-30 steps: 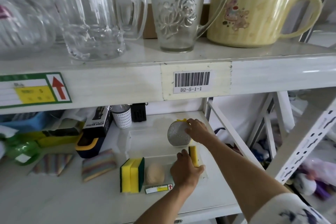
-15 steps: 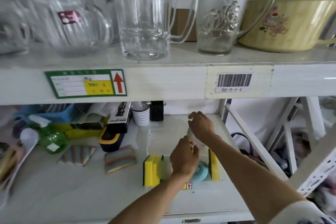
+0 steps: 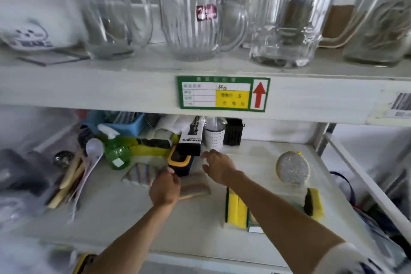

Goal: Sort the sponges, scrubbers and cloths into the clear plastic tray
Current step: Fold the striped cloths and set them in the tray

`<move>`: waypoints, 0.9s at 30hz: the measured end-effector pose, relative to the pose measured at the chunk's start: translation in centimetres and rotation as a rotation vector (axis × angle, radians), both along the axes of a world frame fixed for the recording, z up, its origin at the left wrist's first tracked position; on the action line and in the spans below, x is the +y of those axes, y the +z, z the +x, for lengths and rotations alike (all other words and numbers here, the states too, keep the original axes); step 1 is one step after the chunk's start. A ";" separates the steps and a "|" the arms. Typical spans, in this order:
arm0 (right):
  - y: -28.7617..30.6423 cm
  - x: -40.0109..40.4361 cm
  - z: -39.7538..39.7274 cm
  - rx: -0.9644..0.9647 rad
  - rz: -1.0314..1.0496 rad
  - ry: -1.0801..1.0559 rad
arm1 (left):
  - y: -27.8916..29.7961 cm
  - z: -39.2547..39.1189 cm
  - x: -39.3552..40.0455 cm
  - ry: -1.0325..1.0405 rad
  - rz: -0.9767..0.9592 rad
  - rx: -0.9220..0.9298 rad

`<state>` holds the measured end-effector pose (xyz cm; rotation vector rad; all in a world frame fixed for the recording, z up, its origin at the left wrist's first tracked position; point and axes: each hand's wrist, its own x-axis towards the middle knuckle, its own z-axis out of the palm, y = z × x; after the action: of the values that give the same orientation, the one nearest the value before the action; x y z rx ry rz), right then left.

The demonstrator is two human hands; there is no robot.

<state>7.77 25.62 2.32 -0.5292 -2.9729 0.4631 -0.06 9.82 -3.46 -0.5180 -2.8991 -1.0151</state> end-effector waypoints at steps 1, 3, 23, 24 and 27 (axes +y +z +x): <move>-0.4 -0.6 -0.6 -0.051 0.018 0.018 | -0.6 -1.4 -0.9 -0.018 -0.100 0.015; -1.2 -1.7 -1.8 -0.162 0.048 0.039 | -1.5 -3.7 -2.5 -0.050 -0.275 0.025; -6.3 -4.2 -5.4 -0.509 0.256 0.101 | -3.1 -11.8 -6.1 -0.393 -0.793 0.105; -6.3 -4.2 -5.5 -0.509 0.284 0.110 | -3.1 -12.0 -6.2 -0.376 -0.781 0.098; -6.2 -4.2 -5.6 -0.526 0.346 0.128 | -3.1 -12.5 -6.4 -0.383 -0.817 0.126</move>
<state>2.21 21.41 -3.91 -0.4835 -3.4837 -0.2276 -12.52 3.44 -6.55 -1.1301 -3.0418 0.2682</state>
